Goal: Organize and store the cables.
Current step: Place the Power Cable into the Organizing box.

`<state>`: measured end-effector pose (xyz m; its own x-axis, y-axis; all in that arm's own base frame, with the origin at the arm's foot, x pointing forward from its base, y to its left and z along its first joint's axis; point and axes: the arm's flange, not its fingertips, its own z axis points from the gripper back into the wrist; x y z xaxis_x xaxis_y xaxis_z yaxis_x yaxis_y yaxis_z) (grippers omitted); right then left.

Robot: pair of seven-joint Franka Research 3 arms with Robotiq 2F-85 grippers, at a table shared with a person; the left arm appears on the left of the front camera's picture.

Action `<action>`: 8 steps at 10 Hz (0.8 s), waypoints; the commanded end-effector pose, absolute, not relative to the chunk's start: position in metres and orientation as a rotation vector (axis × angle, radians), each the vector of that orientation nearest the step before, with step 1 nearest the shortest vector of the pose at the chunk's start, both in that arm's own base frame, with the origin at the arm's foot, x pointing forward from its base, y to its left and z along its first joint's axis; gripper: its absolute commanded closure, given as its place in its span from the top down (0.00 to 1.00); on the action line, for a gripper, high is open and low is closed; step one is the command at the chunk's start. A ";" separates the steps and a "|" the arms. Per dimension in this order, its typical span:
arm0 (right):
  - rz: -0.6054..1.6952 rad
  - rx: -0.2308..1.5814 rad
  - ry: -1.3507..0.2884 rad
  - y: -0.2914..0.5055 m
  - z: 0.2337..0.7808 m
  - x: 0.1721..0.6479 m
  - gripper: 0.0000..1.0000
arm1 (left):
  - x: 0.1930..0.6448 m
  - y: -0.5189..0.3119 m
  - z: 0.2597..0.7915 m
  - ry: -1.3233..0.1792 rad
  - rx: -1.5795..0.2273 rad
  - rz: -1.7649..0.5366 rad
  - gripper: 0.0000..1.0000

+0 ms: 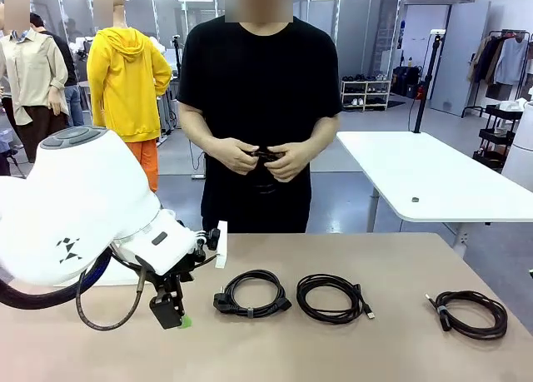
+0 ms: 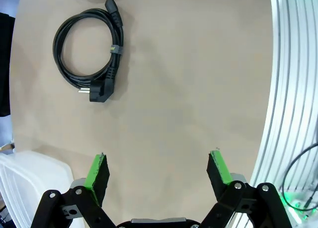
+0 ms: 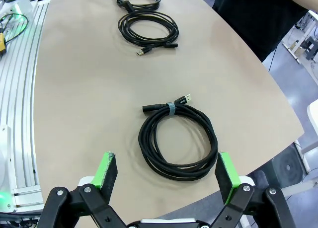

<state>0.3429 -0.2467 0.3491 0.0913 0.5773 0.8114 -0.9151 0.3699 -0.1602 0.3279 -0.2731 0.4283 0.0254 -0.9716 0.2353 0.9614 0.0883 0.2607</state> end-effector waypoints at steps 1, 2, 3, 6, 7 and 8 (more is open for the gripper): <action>1.156 0.442 -0.915 -0.244 0.352 0.340 1.00 | 0.329 -0.274 0.428 -0.392 0.031 -1.495 1.00; 1.156 0.442 -0.915 -0.244 0.352 0.340 1.00 | 0.330 -0.282 0.422 -0.363 0.084 -1.479 1.00; 1.156 0.442 -0.915 -0.244 0.352 0.340 1.00 | 0.347 -0.307 0.413 -0.303 0.113 -1.450 1.00; 1.156 0.442 -0.915 -0.244 0.352 0.340 1.00 | 0.387 -0.346 0.404 -0.240 0.073 -1.407 1.00; 1.156 0.442 -0.915 -0.244 0.352 0.340 1.00 | 0.400 -0.358 0.398 -0.239 0.054 -1.434 1.00; 1.156 0.442 -0.915 -0.244 0.352 0.340 1.00 | 0.410 -0.365 0.392 -0.214 0.076 -1.440 1.00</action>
<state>0.3424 -0.2470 0.3493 0.0919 0.5774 0.8113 -0.9146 0.3710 -0.1605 0.3986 -0.3526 0.3900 0.1086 -0.9826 0.1508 0.9745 0.1351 0.1789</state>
